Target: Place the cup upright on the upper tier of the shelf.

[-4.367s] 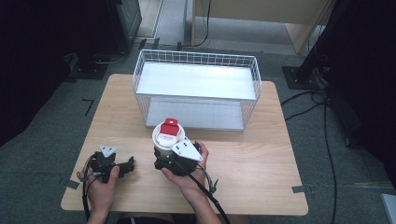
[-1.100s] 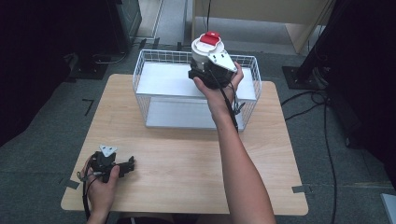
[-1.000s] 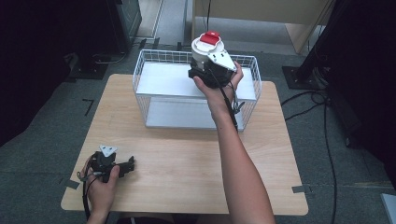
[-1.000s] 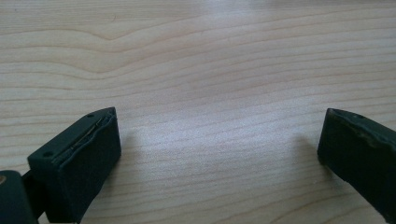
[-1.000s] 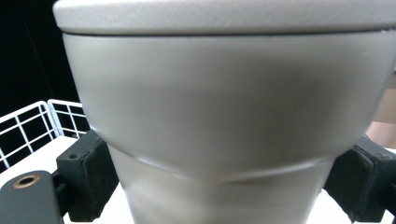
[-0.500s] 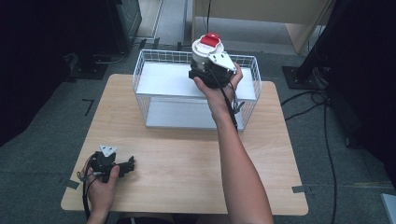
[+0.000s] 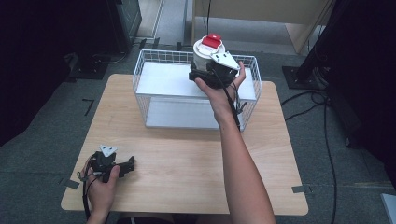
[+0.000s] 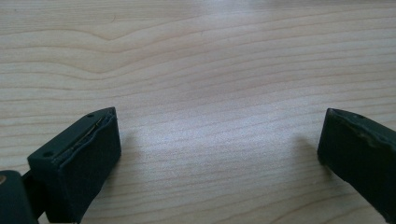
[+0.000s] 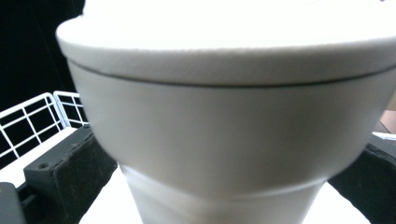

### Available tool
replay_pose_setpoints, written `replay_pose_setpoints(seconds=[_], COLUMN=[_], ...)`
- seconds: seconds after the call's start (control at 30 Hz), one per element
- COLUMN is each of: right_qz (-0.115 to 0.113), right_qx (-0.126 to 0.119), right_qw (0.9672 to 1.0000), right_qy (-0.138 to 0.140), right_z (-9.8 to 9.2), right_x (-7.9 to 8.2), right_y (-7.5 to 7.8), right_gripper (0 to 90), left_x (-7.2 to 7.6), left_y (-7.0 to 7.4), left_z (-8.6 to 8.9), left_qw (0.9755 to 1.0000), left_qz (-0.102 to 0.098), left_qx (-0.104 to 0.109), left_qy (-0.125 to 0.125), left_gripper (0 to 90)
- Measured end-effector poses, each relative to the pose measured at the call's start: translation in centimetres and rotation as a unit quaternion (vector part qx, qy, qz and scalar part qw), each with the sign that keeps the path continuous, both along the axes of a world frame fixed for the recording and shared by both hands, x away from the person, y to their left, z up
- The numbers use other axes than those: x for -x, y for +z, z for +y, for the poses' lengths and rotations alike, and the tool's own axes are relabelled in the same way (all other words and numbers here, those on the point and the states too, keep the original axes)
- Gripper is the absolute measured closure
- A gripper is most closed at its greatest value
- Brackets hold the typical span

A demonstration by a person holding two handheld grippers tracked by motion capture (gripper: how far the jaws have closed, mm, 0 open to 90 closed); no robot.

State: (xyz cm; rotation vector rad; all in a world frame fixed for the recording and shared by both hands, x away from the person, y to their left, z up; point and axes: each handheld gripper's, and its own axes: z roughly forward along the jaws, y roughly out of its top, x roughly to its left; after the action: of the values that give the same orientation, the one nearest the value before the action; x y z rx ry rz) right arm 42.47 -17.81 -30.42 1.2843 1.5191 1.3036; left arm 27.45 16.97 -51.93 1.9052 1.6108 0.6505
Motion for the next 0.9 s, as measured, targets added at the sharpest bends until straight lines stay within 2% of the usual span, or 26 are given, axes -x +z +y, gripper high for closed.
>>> replay_pose_setpoints(seconds=[0.03, 0.33, 0.47, 0.57, 0.9], right_qz=[0.000, 0.001, 0.001, -0.003, -0.007], right_qx=[0.006, 0.003, 0.009, 0.001, 0.000], right_qw=[1.0000, 0.9999, 0.9999, 0.9998, 0.9998], right_qy=[0.004, 0.009, 0.010, 0.018, 0.017], right_z=[0.0, -0.1, -0.3, -0.7, -1.8], right_x=[0.2, 1.2, 1.8, 2.7, 5.0], right_y=[-0.1, -0.4, -0.3, -0.2, -0.6], right_gripper=[0.0, 0.0, 0.0, 0.0, 0.0], left_x=[0.0, 0.0, 0.0, 0.0, 0.0], left_y=[0.0, 0.0, 0.0, 0.0, 0.0], left_z=[0.0, 0.0, 0.0, 0.0, 0.0], left_qw=[1.0000, 1.0000, 1.0000, 1.0000, 1.0000], left_qz=[0.000, 0.000, 0.000, 0.000, 0.000], left_qx=[0.000, 0.000, 0.000, 0.000, 0.000], left_qy=[0.000, 0.000, 0.000, 0.000, 0.000], left_gripper=[0.0, 0.0, 0.0, 0.0, 0.0])
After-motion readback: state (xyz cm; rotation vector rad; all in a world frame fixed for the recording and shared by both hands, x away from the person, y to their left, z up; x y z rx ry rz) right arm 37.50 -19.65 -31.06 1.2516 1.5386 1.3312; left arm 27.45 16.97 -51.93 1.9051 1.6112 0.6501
